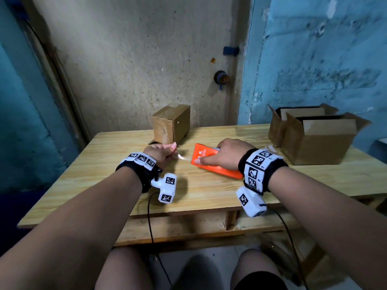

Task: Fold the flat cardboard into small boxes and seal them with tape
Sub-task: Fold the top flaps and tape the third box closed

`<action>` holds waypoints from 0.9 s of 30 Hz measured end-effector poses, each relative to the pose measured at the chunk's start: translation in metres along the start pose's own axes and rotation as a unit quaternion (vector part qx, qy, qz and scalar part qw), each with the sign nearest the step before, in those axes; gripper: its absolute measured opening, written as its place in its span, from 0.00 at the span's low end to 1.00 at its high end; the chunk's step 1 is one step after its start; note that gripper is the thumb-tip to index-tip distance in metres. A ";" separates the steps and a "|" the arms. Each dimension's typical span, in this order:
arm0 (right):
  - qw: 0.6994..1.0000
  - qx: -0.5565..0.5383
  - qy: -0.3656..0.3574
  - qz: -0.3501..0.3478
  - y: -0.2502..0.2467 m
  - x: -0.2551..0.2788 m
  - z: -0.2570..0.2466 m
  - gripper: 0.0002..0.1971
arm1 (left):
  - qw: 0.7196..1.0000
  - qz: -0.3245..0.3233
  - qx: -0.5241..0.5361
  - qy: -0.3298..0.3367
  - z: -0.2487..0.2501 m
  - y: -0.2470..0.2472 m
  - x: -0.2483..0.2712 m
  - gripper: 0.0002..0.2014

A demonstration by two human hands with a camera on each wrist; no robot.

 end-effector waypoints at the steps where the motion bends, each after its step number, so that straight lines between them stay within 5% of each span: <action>1: 1.000 0.002 0.001 -0.003 -0.005 -0.001 0.007 0.44 | 1.000 0.005 0.007 -0.010 0.000 -0.003 -0.001 0.17; 4: 0.999 -0.002 -0.001 -0.034 -0.014 -0.005 0.029 0.48 | 1.000 -0.009 -0.009 -0.011 -0.005 -0.006 -0.008 0.28; 8: 0.999 0.007 0.001 -0.052 -0.009 -0.014 0.033 0.53 | 1.000 0.012 0.027 0.003 -0.001 0.002 0.000 0.18; 18: 0.997 0.003 0.003 -0.077 -0.012 -0.033 0.031 0.50 | 0.993 -0.013 0.114 -0.013 -0.004 0.001 0.003 0.35; 24: 0.996 -0.036 0.009 -0.086 -0.016 -0.029 0.037 0.46 | 0.999 0.017 0.049 0.010 0.002 0.005 0.011 0.17; 27: 0.995 -0.036 0.006 -0.090 -0.016 -0.029 0.037 0.45 | 0.996 0.015 0.087 -0.007 0.002 0.007 0.010 0.19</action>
Point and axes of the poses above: each hand's wrist, its own x-axis away from the middle knuckle, its own y-axis out of the palm, z = x × y, the point moved 5 cm from there along -x, towards the middle knuckle, and after that the axes turned 1 degree about y, right-handed, at the moved point
